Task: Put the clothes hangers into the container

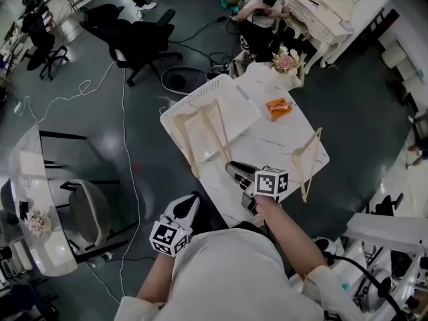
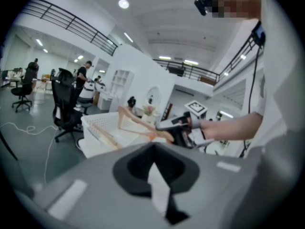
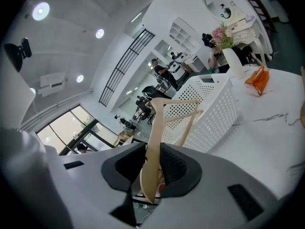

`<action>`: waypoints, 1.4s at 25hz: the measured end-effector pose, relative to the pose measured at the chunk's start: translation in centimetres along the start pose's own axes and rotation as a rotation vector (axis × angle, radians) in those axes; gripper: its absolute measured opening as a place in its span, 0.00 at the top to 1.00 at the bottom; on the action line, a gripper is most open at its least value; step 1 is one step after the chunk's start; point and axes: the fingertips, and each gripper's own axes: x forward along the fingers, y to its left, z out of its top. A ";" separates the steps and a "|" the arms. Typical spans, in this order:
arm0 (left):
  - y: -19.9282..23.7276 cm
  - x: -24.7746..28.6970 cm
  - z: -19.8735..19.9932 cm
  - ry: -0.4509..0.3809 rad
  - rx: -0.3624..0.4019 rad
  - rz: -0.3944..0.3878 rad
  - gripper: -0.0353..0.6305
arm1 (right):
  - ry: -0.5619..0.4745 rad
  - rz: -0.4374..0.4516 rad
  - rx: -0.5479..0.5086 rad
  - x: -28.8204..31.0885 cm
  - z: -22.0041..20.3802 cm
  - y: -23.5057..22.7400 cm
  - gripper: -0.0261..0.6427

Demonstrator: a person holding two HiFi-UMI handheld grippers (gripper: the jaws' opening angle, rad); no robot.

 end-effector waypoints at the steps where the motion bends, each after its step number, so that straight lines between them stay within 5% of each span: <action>1: 0.4 -0.1 0.1 0.001 -0.001 0.000 0.94 | 0.007 -0.023 0.001 1.0 0.0 -0.1 0.83; 9: 3.5 -0.6 0.7 0.003 -0.018 0.007 0.94 | 0.059 -0.179 0.027 7.3 -0.1 0.6 0.83; 17: 6.4 -1.0 0.5 0.017 -0.030 0.007 0.94 | 0.104 -0.291 -0.074 10.4 -1.1 0.4 0.83; 35: 6.8 0.3 1.2 0.018 -0.014 -0.022 0.94 | -0.009 -0.170 -0.116 9.4 1.3 2.8 0.80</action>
